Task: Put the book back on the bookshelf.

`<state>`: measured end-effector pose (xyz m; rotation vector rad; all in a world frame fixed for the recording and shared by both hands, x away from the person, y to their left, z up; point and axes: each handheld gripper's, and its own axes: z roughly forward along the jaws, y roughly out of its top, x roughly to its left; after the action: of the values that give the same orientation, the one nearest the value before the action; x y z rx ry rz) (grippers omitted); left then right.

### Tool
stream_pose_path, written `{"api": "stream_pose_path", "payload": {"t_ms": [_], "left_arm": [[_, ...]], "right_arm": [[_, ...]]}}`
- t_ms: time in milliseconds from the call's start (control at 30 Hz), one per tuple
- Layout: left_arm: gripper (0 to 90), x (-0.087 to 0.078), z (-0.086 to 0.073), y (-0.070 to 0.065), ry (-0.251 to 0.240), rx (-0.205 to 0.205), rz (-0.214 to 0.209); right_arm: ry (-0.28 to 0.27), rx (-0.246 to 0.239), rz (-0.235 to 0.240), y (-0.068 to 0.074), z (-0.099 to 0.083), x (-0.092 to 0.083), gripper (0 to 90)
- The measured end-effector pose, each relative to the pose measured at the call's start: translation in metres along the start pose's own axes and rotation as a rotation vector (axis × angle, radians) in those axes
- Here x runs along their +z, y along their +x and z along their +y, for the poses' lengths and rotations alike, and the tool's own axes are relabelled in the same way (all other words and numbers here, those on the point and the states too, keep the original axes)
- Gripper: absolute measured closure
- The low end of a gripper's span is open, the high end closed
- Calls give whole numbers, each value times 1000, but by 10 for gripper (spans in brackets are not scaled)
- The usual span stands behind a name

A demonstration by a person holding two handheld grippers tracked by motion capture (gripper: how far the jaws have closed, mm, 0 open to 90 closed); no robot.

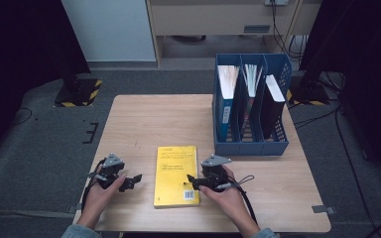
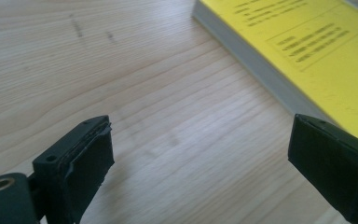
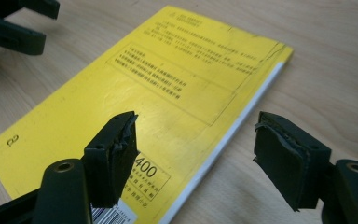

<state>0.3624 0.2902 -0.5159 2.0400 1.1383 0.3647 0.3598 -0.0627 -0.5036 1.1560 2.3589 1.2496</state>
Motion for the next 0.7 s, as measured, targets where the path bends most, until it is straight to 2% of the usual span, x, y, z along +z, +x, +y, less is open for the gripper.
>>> {"api": "stream_pose_path", "payload": {"t_ms": [100, 133, 233, 333, 400, 633, 700], "left_arm": [[62, 2, 6, -15, -28, 6, -21], [63, 4, 9, -23, -33, 19, -30], [61, 10, 12, -38, -17, 62, -42], [60, 15, 10, -44, 7, 80, -58], [60, 17, 10, -48, 15, 89, -65], [60, 24, 10, -58, 22, 95, -92], [62, 26, 10, -60, 20, 89, -105]], "right_arm": [[23, -8, 13, 7, -6, 8, 297], [26, -12, 13, 9, -7, 10, 292], [58, -41, -12, 13, -11, 17, 280], [66, -33, -14, 15, -13, 21, 257], [68, -25, -13, 14, -13, 22, 238], [53, 80, 27, 7, -20, 26, 206], [52, 80, 27, 8, -20, 25, 209]]}}
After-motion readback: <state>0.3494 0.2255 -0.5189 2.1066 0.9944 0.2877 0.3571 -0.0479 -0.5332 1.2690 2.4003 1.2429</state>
